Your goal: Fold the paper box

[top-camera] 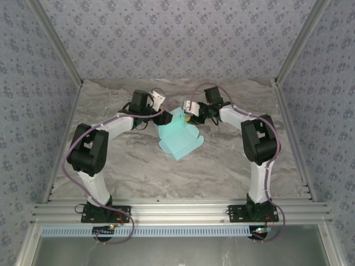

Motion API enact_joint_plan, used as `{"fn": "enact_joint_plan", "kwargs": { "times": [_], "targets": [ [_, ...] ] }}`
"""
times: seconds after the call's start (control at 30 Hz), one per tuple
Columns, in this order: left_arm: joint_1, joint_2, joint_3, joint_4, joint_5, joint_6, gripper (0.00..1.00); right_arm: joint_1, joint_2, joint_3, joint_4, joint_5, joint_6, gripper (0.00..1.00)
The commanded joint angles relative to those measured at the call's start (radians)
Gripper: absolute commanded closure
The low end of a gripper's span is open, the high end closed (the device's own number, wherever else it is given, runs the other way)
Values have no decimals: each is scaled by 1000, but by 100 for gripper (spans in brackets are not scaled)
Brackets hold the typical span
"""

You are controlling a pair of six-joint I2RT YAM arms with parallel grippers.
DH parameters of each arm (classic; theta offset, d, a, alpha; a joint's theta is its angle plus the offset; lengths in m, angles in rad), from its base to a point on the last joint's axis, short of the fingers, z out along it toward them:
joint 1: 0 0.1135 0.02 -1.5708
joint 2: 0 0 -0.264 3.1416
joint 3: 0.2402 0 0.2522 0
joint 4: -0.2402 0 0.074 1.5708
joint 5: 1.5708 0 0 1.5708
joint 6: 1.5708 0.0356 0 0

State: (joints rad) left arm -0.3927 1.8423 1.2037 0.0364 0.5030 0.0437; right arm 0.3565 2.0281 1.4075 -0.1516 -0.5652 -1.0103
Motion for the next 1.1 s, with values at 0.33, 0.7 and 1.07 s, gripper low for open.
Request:
{"fn": "enact_joint_plan", "kwargs": {
  "times": [0.33,0.7,1.07],
  "targets": [
    [-5,19,-27,29,34,-47,44,21,21,29,8,-60,54,64],
    [-11,12,-50,52,40,-96,46,83,36,-43,264,80,273,65],
    [-8,26,-50,55,61,-113,51,94,53,-133,459,108,410,65]
  ]
}}
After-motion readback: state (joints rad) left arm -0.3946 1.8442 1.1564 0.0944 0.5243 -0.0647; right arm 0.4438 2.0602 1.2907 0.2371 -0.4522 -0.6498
